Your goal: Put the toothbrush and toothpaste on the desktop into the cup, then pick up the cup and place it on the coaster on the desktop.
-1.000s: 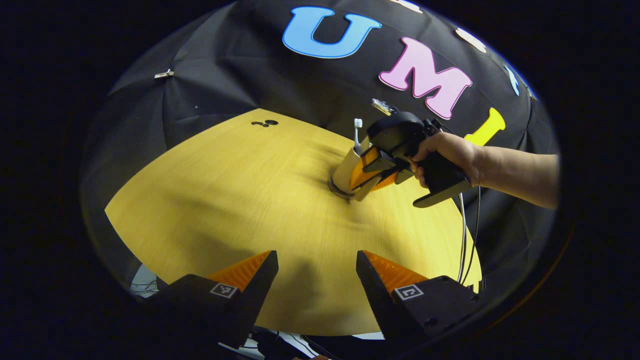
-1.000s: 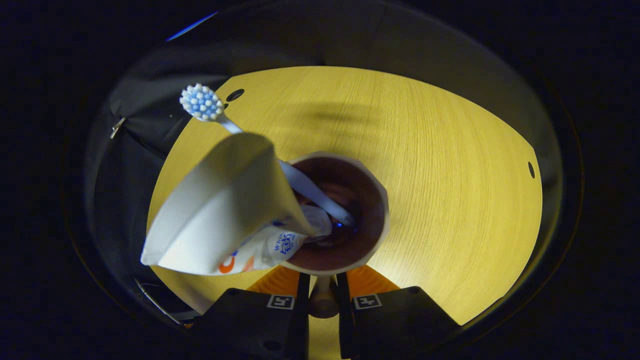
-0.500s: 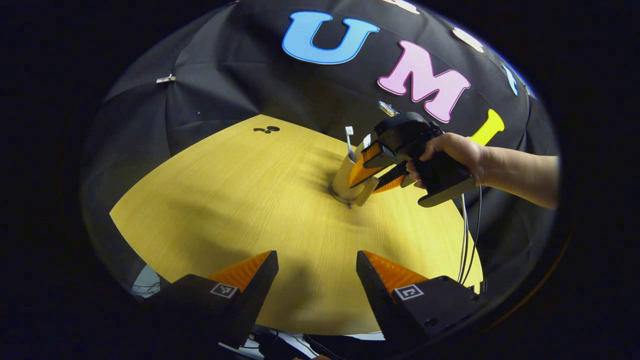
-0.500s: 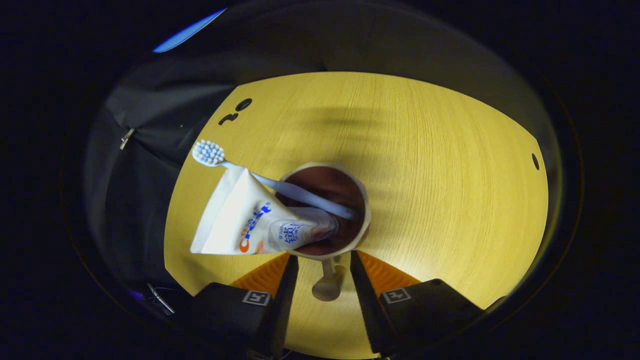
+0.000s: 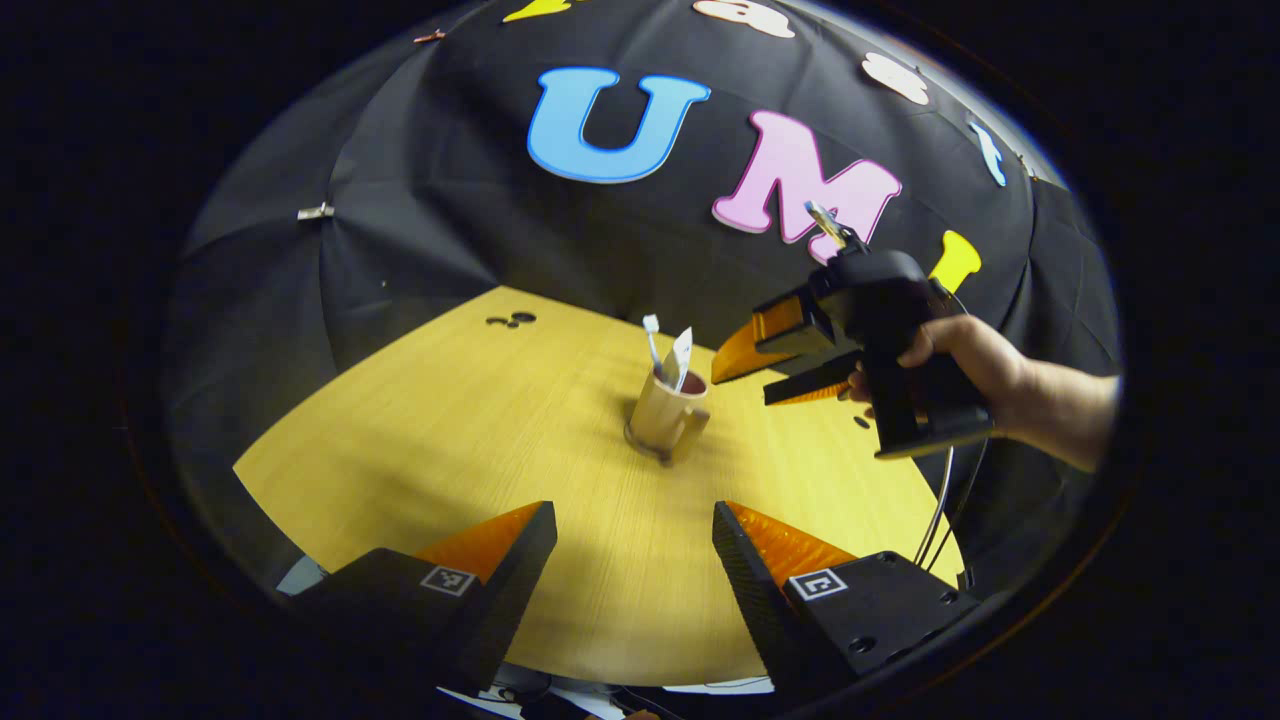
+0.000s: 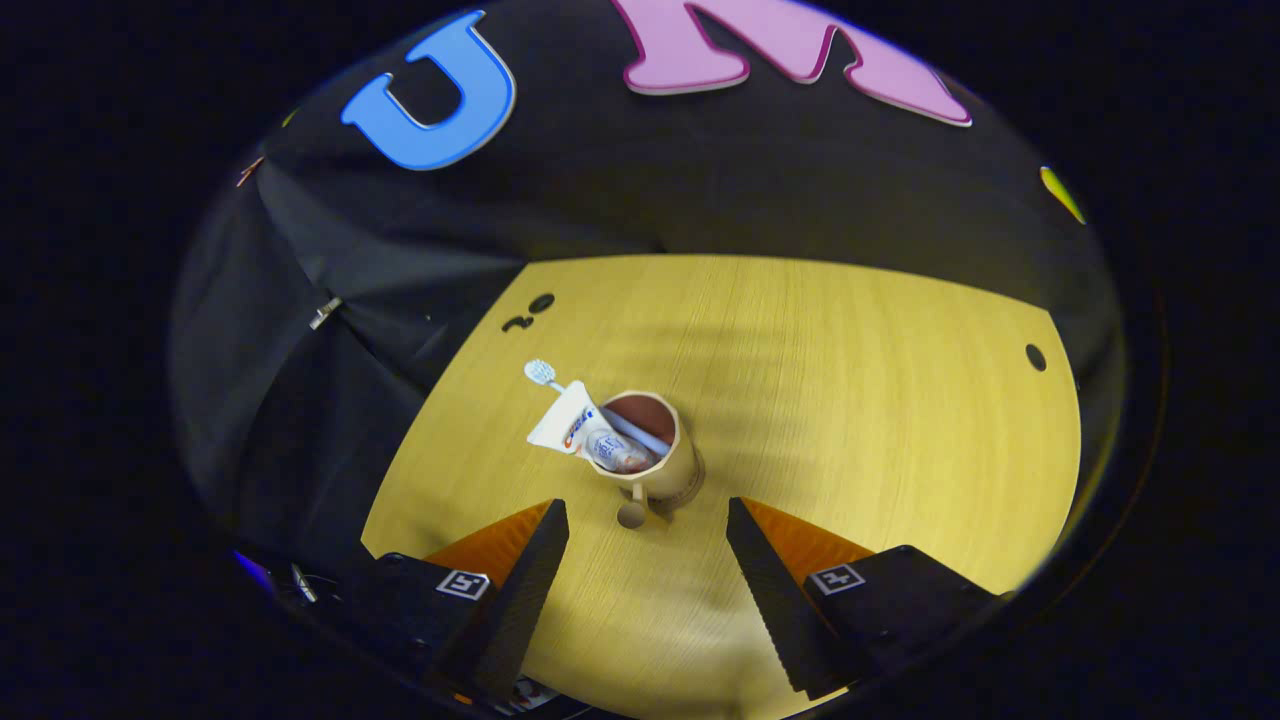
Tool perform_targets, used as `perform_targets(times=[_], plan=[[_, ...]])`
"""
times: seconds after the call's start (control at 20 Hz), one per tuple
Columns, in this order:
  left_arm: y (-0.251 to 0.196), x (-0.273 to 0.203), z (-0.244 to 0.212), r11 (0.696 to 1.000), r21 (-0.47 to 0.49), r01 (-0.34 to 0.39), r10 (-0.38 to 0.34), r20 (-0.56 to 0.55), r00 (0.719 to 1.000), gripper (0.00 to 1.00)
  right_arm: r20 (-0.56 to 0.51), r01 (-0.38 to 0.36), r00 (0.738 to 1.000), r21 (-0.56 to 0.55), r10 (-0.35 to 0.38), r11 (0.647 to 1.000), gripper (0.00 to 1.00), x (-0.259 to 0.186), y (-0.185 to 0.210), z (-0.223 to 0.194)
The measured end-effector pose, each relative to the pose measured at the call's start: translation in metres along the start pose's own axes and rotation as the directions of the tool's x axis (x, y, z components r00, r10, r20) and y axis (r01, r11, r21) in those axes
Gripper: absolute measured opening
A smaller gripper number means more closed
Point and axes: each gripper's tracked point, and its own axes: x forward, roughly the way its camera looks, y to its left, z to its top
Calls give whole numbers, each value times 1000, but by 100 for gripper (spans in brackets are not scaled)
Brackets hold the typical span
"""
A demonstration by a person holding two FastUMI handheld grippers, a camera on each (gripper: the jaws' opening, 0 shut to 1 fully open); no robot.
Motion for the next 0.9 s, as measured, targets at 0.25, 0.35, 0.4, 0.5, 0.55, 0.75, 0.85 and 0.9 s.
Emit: perform_targets(times=[0.25, 0.35, 0.4, 0.5, 0.55, 0.75, 0.85, 0.9], plan=[[-20, -9, 53, 999, 21, -49, 46, 140, 989, 97, 311, -11, 950, -38, 22, 999, 98, -87, -10, 43], [-30, -12, 70, 998, 6, -63, 60, 187, 980, 98, 371, 18, 929, -68, 8, 998, 98, -117, -16, 42], [-35, -14, 77, 998, 7, -64, 61, 210, 976, 98, 401, 38, 916, -93, 2, 995, 98, -129, -19, 41], [-47, -21, 91, 997, 31, -67, 57, 257, 965, 97, 471, 86, 882, -126, -17, 988, 98, -159, -24, 35], [-48, -22, 95, 997, 45, -66, 52, 267, 962, 98, 494, 91, 870, -131, -14, 987, 98, -173, -23, 31], [-40, -36, 93, 983, 106, -152, 117, 279, 953, 98, 567, 149, 818, -46, -97, 988, 98, -212, -14, -5], [-54, -46, 83, 986, 149, -79, 38, 260, 965, 98, 602, 188, 781, 26, -166, 982, 98, -231, -9, -30], [-58, -52, 83, 984, 174, -40, -6, 256, 967, 97, 605, 209, 770, 60, -202, 976, 98, -238, -2, -45]])
